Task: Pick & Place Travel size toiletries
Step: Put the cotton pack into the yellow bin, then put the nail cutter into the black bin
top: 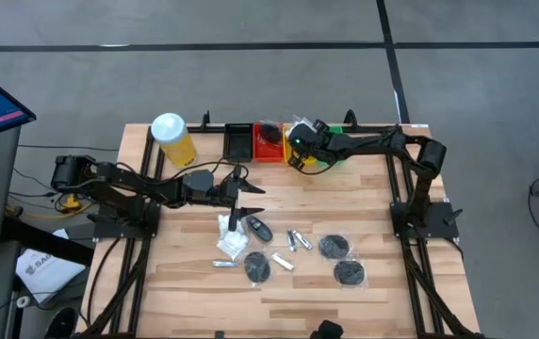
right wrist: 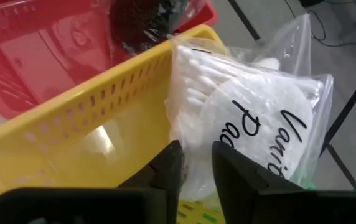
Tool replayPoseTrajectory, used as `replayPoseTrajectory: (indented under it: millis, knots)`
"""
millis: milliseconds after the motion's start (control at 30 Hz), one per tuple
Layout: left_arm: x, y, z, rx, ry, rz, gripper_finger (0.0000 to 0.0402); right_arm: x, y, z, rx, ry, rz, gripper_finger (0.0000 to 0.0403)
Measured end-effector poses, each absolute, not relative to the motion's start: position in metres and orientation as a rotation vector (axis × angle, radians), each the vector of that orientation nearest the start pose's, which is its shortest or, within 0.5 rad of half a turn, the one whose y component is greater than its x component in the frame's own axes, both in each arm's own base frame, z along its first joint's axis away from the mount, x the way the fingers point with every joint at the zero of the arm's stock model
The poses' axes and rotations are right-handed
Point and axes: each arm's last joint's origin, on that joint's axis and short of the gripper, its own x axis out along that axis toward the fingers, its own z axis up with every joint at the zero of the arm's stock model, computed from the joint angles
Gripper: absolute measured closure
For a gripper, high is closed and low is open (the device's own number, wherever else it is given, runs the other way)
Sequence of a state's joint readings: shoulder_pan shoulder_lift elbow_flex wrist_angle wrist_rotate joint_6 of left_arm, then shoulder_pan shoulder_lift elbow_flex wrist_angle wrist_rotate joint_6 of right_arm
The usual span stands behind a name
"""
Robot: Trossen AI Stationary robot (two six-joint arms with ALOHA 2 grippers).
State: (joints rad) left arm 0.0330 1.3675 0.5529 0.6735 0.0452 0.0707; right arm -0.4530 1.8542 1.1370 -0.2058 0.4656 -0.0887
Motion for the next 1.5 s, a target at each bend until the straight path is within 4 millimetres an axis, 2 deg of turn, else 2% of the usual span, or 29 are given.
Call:
replayPoseTrajectory:
  millis: [167, 367, 500, 700, 867, 1100, 1200, 1500]
  knots:
    - [0.274, 0.008, 0.211, 0.065, 0.141, -0.017, 0.0165, 0.331, -0.175, 0.167, -0.074, 0.991, -0.794, 0.0261]
    - [0.274, 0.008, 0.211, 0.065, 0.141, -0.017, 0.0165, 0.336, -0.164, 0.163, -0.081, 1.01, -0.748, 0.0182]
    - [0.274, 0.008, 0.211, 0.065, 0.141, -0.017, 0.0165, 0.338, -0.159, 0.163, -0.093, 1.008, -0.741, 0.0149]
    - [0.274, 0.008, 0.211, 0.065, 0.141, -0.017, 0.0165, 0.339, -0.156, 0.166, -0.141, 1.01, -0.806, 0.0143]
    - [0.274, 0.008, 0.211, 0.065, 0.141, -0.017, 0.0165, 0.347, -0.153, 0.175, -0.157, 0.981, -0.816, 0.0143]
    - [0.274, 0.008, 0.211, 0.065, 0.141, -0.017, 0.0165, 0.358, -0.138, 0.189, -0.191, 0.991, -0.768, 0.0143]
    - [0.274, 0.008, 0.211, 0.065, 0.141, -0.017, 0.0165, 0.357, -0.124, 0.188, -0.203, 1.071, -0.729, 0.0143]
    - [0.274, 0.008, 0.211, 0.065, 0.142, -0.017, 0.0165, 0.361, -0.067, 0.19, -0.126, 1.089, -0.681, 0.0143]
